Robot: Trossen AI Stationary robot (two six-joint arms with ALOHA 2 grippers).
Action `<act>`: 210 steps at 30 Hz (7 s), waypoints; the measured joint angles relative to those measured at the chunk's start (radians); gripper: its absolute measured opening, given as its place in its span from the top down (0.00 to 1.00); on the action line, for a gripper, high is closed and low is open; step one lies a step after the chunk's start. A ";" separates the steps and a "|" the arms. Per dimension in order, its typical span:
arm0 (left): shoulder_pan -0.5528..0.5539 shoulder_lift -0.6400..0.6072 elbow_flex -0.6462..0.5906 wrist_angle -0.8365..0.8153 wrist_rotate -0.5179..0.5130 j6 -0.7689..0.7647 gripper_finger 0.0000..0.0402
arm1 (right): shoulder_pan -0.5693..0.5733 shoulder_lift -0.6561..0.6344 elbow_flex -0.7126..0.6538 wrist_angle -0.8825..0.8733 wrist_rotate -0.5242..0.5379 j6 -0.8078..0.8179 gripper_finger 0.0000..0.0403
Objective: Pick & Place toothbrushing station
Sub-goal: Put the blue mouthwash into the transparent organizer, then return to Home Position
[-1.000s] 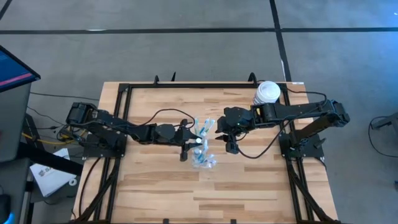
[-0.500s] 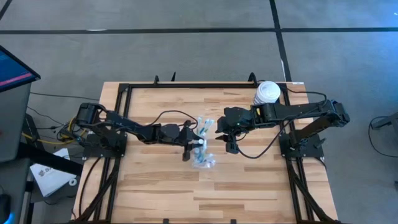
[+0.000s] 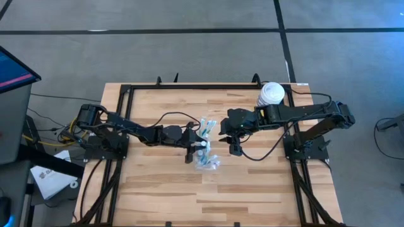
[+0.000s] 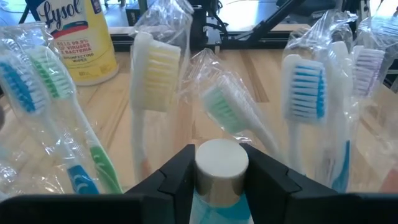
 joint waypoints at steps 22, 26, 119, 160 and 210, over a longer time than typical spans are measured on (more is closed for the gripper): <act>0.000 0.000 0.000 0.024 0.000 0.000 0.72 | 0.000 0.000 0.000 0.000 0.000 -0.001 0.71; 0.000 -0.002 0.000 0.059 0.000 -0.001 0.72 | 0.000 0.000 0.000 0.001 0.000 -0.011 0.71; -0.040 -0.661 -0.091 -0.329 -0.120 0.006 0.72 | -0.099 -1.108 -1.030 0.594 0.073 0.025 0.87; -0.049 -1.460 -0.574 -0.354 -0.184 -0.054 0.72 | -0.098 -1.436 -1.120 0.598 0.078 0.034 0.87; -0.048 -1.438 -0.676 -0.178 -0.194 -0.030 0.72 | -0.097 -1.436 -1.120 0.520 0.078 0.026 0.87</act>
